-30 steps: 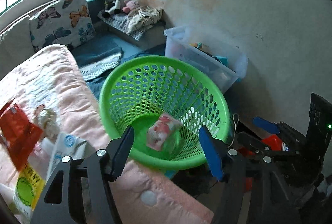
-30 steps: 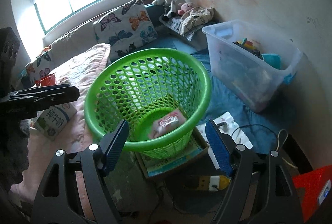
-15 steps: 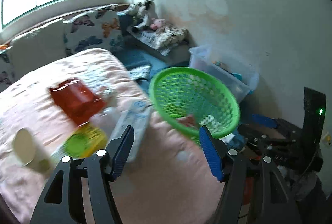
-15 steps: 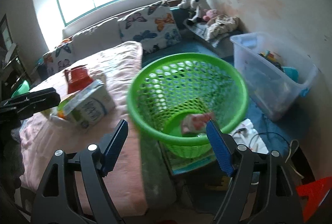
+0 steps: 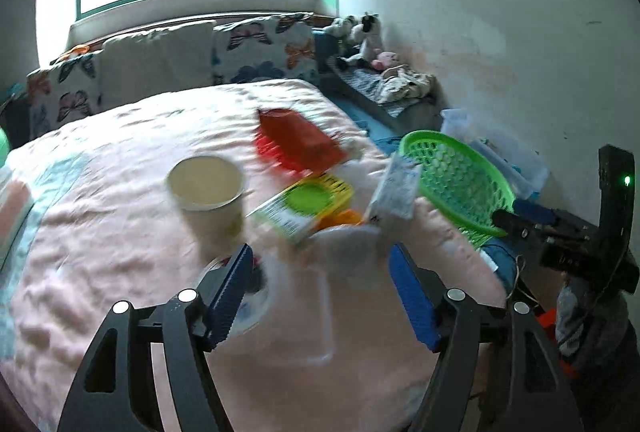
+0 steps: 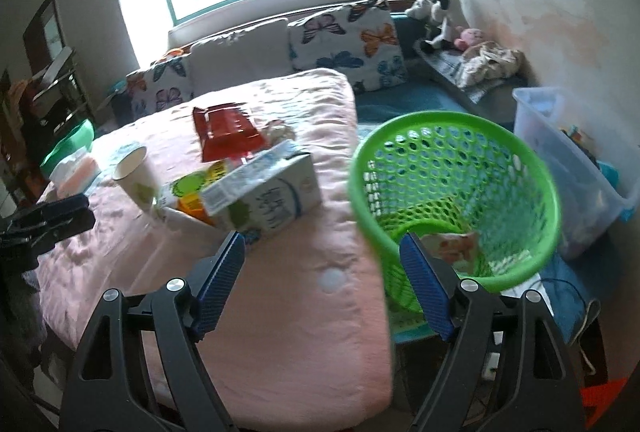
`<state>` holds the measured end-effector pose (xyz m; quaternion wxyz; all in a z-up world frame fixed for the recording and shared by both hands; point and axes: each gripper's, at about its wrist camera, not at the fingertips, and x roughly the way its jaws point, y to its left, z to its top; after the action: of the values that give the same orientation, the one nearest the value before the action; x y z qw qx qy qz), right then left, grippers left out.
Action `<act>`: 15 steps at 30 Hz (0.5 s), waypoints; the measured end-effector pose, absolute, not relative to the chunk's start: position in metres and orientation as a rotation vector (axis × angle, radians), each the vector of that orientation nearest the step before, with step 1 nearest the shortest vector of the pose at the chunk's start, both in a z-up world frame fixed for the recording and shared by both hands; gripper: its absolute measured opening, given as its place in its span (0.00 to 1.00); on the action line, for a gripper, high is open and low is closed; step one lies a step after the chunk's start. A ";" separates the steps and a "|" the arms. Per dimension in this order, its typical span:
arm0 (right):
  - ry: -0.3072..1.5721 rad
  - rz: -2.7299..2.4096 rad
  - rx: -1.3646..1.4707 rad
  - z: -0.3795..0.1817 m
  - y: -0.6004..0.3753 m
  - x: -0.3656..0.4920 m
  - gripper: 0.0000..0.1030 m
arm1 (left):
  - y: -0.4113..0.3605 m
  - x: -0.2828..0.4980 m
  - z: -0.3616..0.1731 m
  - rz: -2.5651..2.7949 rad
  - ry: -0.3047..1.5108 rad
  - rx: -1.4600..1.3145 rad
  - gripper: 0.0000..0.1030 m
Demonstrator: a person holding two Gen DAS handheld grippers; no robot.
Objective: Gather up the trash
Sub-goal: 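Bring the left tool back to the bed toward the yogurt tub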
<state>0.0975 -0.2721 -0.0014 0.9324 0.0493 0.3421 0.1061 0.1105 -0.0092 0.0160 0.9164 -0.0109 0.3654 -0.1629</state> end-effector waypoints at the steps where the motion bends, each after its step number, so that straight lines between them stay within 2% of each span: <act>1: 0.700 0.226 0.099 -0.001 -0.268 0.098 0.78 | -0.005 0.109 0.013 -0.327 0.758 -0.024 0.69; 6: 0.707 0.244 0.090 -0.001 -0.258 0.100 0.78 | 0.019 0.102 -0.004 -0.294 0.797 -0.042 0.69; 8: 0.711 0.249 0.085 -0.002 -0.254 0.099 0.78 | 0.023 0.104 -0.010 -0.295 0.824 -0.059 0.74; 14: 0.720 0.257 0.080 -0.004 -0.245 0.100 0.78 | 0.029 0.121 -0.026 -0.302 0.879 -0.119 0.78; 15: 0.720 0.257 0.080 -0.004 -0.244 0.101 0.78 | 0.029 0.124 -0.028 -0.307 0.884 -0.123 0.81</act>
<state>0.1006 -0.2440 -0.0039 0.9270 0.0389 0.3514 0.1255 0.1244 0.0289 -0.0277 0.8907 -0.0593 0.4257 -0.1478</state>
